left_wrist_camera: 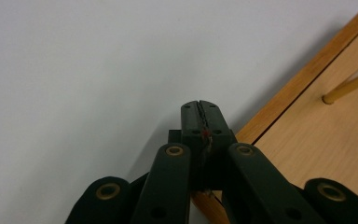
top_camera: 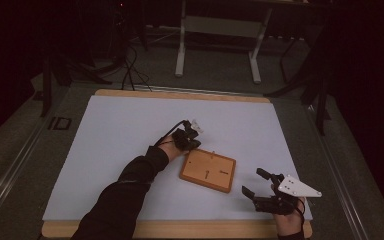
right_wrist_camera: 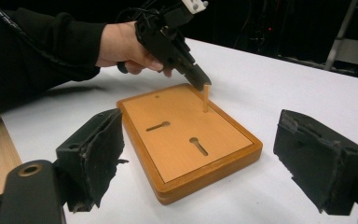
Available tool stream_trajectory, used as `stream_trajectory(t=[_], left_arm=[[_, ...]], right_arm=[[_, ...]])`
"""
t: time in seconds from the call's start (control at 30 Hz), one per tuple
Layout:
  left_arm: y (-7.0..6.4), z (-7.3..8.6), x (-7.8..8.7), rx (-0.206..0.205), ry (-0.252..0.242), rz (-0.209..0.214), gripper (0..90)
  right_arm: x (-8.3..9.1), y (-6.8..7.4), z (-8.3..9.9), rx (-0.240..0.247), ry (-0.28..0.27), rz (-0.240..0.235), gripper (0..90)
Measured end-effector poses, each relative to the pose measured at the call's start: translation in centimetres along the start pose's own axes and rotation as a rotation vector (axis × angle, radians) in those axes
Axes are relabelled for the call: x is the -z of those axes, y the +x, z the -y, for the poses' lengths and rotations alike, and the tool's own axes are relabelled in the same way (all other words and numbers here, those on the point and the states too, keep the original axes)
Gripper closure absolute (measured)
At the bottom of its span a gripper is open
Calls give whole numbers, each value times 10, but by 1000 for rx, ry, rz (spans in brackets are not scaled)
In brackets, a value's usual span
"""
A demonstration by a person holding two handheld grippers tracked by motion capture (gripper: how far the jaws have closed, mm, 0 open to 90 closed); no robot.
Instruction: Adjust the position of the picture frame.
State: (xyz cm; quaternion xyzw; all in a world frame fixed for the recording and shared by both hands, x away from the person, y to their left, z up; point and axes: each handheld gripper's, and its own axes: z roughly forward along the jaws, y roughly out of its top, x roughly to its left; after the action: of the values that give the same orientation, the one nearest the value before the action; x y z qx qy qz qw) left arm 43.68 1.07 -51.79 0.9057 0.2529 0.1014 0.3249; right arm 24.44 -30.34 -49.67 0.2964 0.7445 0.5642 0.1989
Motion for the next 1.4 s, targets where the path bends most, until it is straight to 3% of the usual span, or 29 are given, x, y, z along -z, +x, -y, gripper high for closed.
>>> stream_trajectory(t=[0.67,0.93,1.17,1.33,1.4], left_arm=[[-17,28,22,2,17,16,900],[-23,34,23,-26,38,22,900],[-16,35,28,17,3,26,899],[-12,37,37,20,-5,18,762],[-6,40,45,47,-23,31,737]], right_arm=[[-3,1,0,11,12,-1,166],[-3,1,0,7,12,-2,164],[-3,1,0,9,13,-1,165],[-3,1,-1,28,12,3,165],[-3,3,-1,38,16,2,165]])
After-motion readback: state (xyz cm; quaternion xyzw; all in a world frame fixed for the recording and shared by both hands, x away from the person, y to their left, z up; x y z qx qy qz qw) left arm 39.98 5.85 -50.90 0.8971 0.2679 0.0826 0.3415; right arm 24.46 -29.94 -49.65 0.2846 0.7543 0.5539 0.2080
